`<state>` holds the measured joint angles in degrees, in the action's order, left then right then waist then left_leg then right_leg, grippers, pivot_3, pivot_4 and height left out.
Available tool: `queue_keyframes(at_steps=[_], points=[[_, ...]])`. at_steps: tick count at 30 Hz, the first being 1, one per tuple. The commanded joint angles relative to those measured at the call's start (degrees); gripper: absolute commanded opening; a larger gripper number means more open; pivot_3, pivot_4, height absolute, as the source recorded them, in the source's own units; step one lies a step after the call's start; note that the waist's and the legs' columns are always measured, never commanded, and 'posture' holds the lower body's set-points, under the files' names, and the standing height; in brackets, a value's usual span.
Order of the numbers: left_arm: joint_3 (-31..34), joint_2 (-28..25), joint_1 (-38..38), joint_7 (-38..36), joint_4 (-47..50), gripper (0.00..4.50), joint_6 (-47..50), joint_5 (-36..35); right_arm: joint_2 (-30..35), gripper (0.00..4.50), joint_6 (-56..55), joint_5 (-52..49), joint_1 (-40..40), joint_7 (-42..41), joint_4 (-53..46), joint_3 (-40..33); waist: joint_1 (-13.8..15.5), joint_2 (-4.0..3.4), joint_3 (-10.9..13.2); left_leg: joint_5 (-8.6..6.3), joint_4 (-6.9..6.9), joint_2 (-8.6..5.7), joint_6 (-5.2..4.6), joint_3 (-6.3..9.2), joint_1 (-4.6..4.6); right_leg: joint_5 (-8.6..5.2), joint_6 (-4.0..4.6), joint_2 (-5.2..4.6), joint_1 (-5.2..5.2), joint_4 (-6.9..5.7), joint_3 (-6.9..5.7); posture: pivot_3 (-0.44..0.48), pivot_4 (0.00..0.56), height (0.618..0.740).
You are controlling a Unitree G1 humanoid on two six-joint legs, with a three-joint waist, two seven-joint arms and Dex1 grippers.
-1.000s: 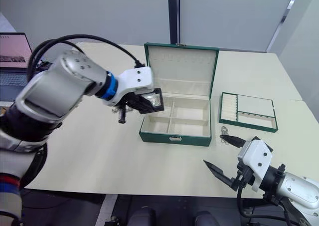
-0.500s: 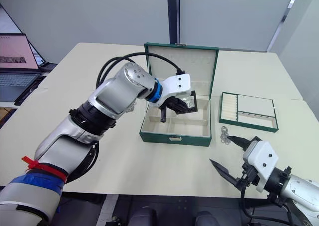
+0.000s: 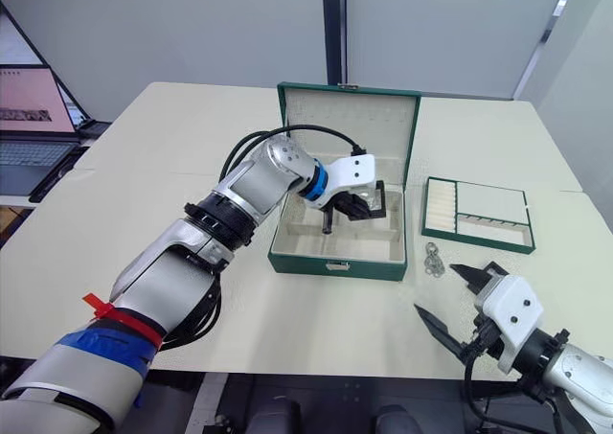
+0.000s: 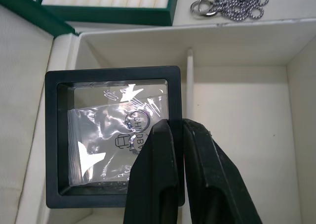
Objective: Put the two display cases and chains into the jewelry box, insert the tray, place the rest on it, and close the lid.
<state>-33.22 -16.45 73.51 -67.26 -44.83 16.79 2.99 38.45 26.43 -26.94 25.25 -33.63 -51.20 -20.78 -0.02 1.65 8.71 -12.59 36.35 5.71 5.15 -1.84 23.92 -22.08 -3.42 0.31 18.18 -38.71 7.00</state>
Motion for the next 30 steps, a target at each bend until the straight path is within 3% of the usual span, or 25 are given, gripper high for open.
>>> queue_keyframes(at_steps=[1,20,30], points=[[2.75,1.31,3.04,-0.59,-2.91,0.01,-3.46,1.22,-0.43,4.5,0.19,0.18,-0.39,1.42,-2.56,-1.7,0.02,0.0,0.0,0.0,0.0,0.0,0.0,0.0,0.01,0.0,0.0,0.0,0.0,0.0,0.0,0.0,0.15,0.74],[7.36,7.32,5.87,1.84,-19.38,0.01,-13.52,6.38,-0.09,4.5,1.44,-0.08,-0.5,1.43,-3.39,-2.26,-0.04,0.0,0.0,0.0,0.0,-0.02,0.0,0.01,0.0,0.0,0.0,0.0,-0.01,-0.02,-0.01,0.0,0.15,0.74],[9.7,8.36,6.18,2.45,-22.41,0.01,-14.78,7.33,-0.21,4.5,1.55,-0.02,0.37,1.39,-3.93,-2.84,-0.07,0.0,0.0,0.0,0.0,-0.02,0.01,0.01,0.0,0.0,0.0,0.0,0.0,-0.04,-0.01,0.0,0.15,0.74]])
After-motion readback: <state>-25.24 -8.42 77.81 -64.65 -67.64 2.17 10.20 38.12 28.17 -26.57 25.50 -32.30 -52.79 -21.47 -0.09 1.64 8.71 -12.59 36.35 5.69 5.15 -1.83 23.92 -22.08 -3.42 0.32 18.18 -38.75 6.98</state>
